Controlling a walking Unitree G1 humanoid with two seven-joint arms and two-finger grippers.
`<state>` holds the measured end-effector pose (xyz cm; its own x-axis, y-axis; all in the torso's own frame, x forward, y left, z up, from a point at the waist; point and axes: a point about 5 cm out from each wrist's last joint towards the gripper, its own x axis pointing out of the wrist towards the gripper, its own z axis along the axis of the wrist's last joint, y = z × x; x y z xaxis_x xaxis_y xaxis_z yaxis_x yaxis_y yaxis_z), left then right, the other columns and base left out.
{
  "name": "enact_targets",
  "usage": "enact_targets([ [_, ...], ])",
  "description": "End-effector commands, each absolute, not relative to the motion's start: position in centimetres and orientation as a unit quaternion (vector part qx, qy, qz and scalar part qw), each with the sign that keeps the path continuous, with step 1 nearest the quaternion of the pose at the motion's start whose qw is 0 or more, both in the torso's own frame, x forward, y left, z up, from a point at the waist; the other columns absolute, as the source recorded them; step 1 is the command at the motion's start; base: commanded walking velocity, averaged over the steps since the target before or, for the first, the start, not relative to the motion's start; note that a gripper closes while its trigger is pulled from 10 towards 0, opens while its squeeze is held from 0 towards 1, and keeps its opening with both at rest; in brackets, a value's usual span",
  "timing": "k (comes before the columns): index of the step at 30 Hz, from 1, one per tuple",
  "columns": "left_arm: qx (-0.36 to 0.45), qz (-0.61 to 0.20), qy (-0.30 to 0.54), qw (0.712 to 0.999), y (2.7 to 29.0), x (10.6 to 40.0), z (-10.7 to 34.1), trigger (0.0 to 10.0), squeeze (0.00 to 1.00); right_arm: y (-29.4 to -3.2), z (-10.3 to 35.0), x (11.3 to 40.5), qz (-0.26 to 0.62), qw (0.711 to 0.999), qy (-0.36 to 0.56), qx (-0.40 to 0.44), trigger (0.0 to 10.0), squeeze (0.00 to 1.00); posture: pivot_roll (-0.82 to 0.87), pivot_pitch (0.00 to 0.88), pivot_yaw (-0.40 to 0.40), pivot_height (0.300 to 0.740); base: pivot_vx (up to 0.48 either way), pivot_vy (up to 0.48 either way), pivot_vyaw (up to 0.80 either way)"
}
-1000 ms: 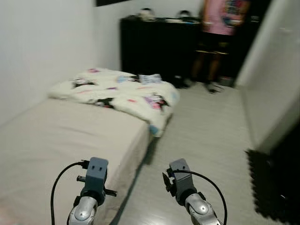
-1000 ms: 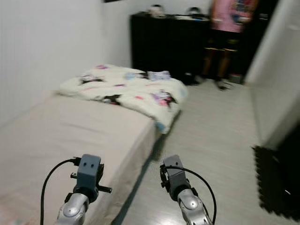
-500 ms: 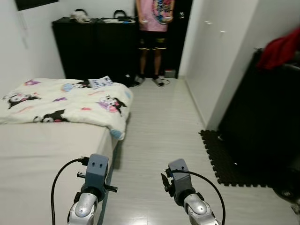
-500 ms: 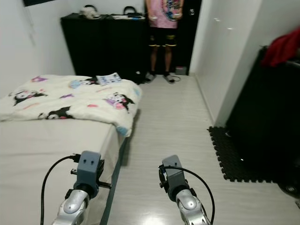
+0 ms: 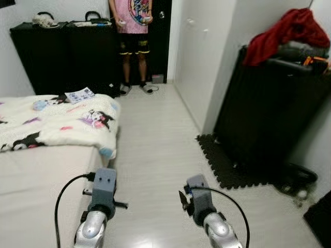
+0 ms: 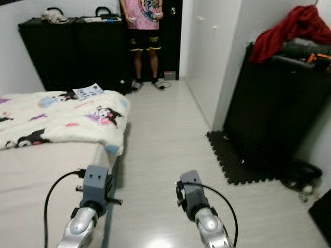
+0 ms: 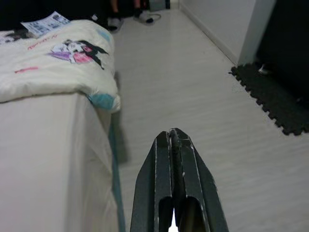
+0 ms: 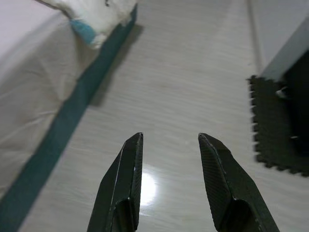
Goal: Clean up the room
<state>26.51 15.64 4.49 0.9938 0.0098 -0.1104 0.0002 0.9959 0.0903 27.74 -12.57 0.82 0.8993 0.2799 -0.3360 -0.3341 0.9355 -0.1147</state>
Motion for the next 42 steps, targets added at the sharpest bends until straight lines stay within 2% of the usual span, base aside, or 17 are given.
enact_targets([
  [1,0.038,0.013,0.065,0.997,15.78,26.19,4.1,10.0,0.0,-12.48,0.52,27.49,0.163,0.969,0.165,-0.087,10.0,0.0,0.0,0.0,-0.032,0.74,0.0,0.0,0.0],
  [15,0.031,0.016,0.049,0.998,15.75,26.33,4.59,10.0,0.0,-12.44,0.83,27.75,0.164,0.97,0.156,-0.086,10.0,0.0,0.0,0.0,-0.039,0.74,0.0,0.0,0.0],
  [42,0.032,0.016,0.044,0.998,15.72,26.56,4.95,10.0,0.0,-12.79,0.89,27.82,0.166,0.969,0.156,-0.091,10.0,0.0,-0.01,0.0,-0.044,0.74,0.302,0.0,0.0],
])
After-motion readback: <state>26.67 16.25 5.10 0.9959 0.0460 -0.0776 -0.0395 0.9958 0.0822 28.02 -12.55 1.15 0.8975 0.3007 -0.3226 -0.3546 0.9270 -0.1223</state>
